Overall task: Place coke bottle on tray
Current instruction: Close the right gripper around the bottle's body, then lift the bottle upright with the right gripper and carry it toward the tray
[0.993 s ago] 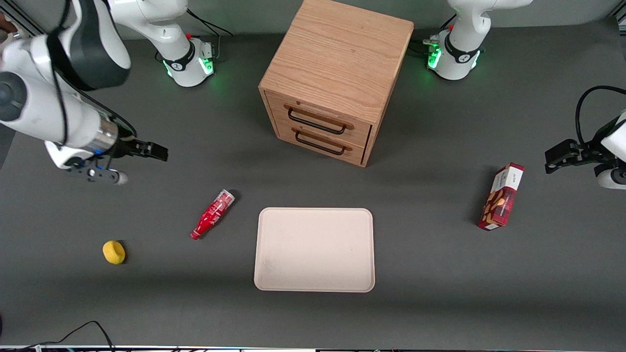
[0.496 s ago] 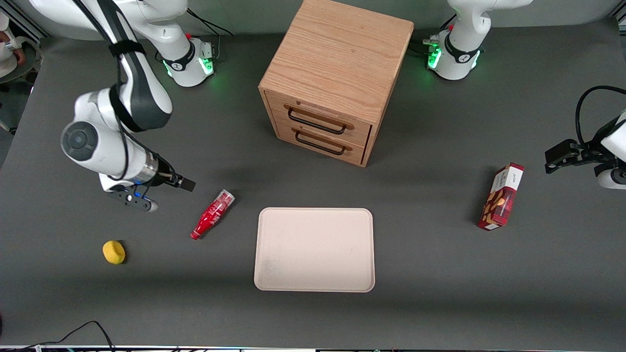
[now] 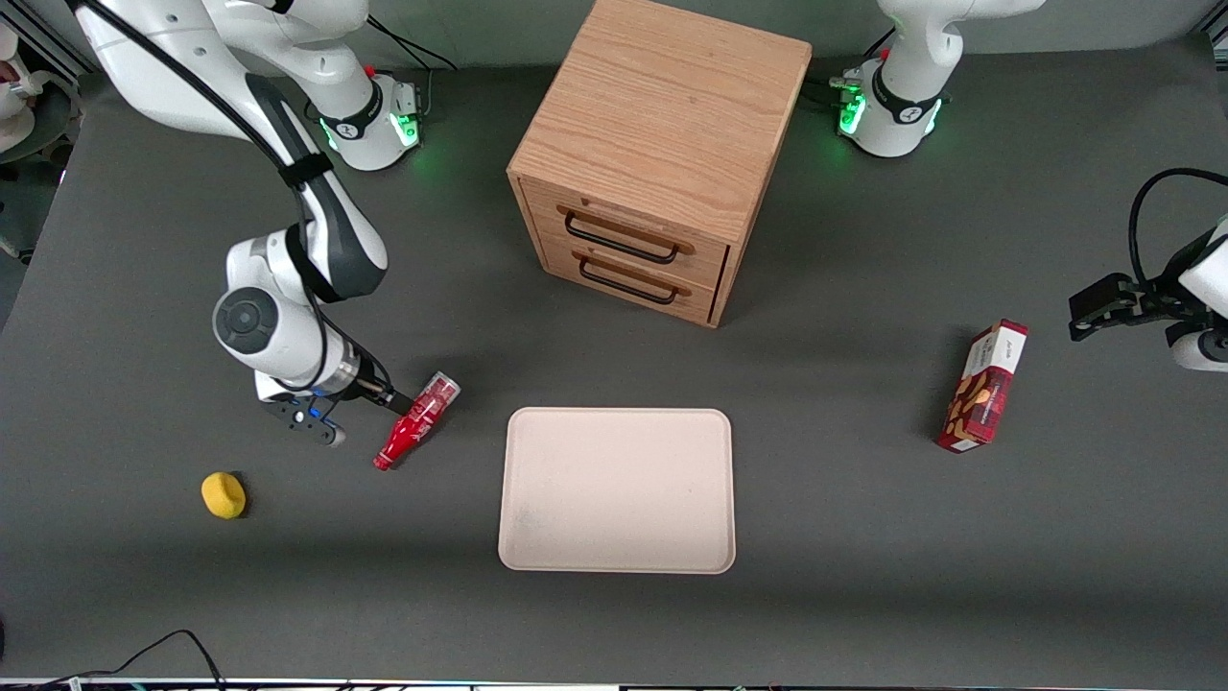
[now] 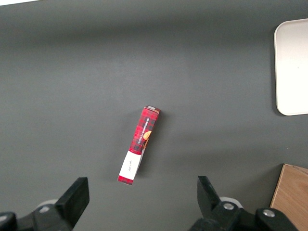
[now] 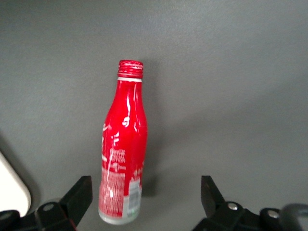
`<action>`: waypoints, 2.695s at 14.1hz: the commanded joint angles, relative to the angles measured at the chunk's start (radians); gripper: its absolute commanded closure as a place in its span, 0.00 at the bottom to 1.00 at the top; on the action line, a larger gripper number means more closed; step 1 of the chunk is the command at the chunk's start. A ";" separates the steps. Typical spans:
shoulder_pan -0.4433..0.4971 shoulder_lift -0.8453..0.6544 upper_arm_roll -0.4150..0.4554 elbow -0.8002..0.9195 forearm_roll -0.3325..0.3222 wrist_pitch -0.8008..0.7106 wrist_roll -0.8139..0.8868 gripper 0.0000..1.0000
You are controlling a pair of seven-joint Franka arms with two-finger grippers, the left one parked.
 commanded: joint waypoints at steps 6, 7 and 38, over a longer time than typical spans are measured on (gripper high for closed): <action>0.007 0.161 0.042 0.118 -0.132 0.054 0.231 0.00; 0.007 0.170 0.042 0.121 -0.132 0.056 0.231 0.00; -0.059 -0.166 0.074 0.373 0.043 -0.666 -0.100 1.00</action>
